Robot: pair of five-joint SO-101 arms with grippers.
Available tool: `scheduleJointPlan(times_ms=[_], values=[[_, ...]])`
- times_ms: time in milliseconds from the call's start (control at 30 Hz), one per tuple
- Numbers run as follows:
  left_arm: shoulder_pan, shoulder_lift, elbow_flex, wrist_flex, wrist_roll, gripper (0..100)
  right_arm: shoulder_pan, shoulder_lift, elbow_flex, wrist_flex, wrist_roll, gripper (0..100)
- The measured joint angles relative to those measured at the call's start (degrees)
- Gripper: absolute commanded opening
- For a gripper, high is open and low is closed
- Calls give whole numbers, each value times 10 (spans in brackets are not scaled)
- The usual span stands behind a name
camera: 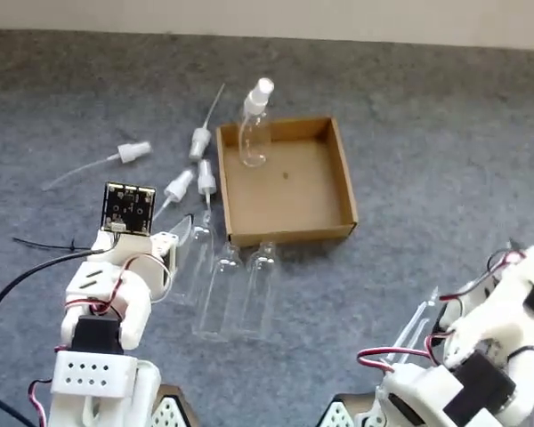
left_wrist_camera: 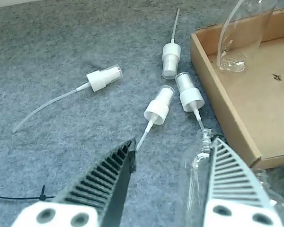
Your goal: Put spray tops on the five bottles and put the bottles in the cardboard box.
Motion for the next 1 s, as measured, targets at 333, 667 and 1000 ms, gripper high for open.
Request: scheduleJointPlan(times_ms=[333,667,1000], values=[[0,0,0,0,0,228,-98,0,-95,55,-88,245],[0,0,0,0,0,228,-70,-18,-25,-18,-55,245],[0,0,0,0,0,228,-7,-6,9,-35,4,243]])
